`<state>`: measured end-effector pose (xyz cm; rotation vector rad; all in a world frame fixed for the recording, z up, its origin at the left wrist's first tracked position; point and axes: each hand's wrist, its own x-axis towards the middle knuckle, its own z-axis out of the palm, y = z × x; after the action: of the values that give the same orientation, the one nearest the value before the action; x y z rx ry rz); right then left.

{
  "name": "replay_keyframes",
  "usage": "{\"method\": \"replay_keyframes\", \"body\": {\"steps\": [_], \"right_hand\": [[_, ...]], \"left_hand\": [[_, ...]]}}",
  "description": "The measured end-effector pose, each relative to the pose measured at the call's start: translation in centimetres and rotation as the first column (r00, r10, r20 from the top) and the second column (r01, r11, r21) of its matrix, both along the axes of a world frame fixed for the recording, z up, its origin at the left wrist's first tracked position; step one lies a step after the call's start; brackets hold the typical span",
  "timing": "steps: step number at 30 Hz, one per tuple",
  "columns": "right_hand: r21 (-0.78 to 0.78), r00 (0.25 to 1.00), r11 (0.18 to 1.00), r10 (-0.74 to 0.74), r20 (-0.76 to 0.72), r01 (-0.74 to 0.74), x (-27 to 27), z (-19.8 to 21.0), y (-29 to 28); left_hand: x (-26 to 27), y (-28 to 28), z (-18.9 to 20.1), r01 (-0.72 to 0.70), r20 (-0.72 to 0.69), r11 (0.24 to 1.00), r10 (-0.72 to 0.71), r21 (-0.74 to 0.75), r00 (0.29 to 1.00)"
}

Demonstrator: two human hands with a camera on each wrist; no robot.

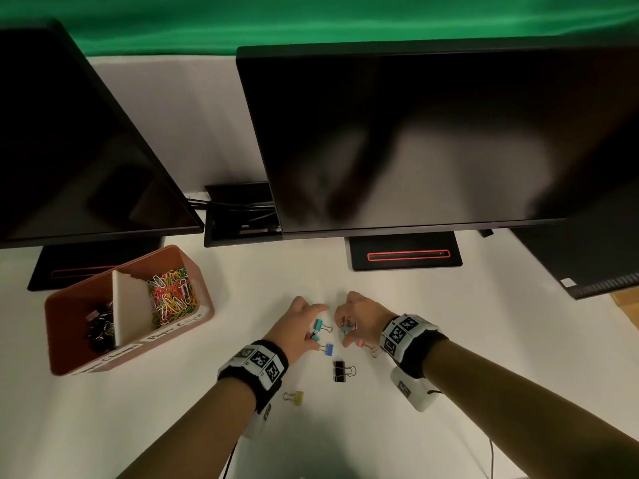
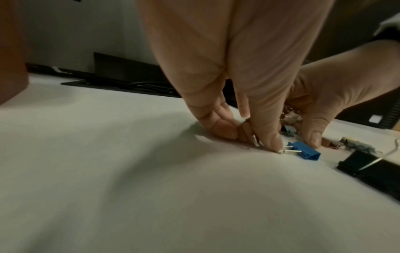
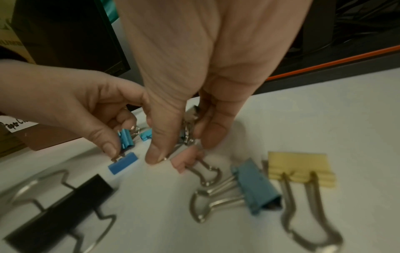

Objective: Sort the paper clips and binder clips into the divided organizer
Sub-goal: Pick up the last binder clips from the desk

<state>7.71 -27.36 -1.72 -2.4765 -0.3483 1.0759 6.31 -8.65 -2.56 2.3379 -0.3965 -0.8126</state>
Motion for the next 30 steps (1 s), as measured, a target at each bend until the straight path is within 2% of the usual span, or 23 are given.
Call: {"method": "replay_keyframes", "body": {"steps": [3,10,13,18,23,26,30], "right_hand": [[0.003,1.000,1.000,0.016,-0.008,-0.016,0.1,0.1,0.0],[0.040,0.999,0.999,-0.015,-0.039,0.016,0.1,0.1,0.0],[0.069,0.999,0.997,-0.031,-0.038,0.034,0.2,0.5,-0.2],[0.104,0.986,0.981,-0.159,-0.044,0.163,0.2,1.7,-2.4],[0.054,0.998,0.997,-0.054,0.015,0.053,-1.4,1.7,-4.0],[0.096,0.999,0.995,-0.033,0.006,0.032,-2.5,1.3,-3.2],[0.024,0.997,0.999,0.031,0.074,-0.032,-2.8,0.7,-1.7]], "left_hand": [[0.6,-0.6,0.0,0.062,0.019,0.996,-0.063,0.067,0.998],[0.9,-0.7,-0.1,0.047,0.021,0.993,-0.049,0.109,0.999],[0.7,-0.4,-0.1,0.043,0.019,0.995,-0.045,0.089,0.999],[0.4,0.6,0.0,-0.002,0.018,1.000,0.002,0.009,1.000],[0.0,0.5,0.5,0.039,-0.001,0.999,-0.039,-0.033,0.999],[-0.6,-1.1,0.4,0.083,0.005,0.997,-0.083,-0.002,0.997],[-1.3,-2.6,-0.7,0.095,0.000,0.993,-0.096,0.074,0.995]]}}
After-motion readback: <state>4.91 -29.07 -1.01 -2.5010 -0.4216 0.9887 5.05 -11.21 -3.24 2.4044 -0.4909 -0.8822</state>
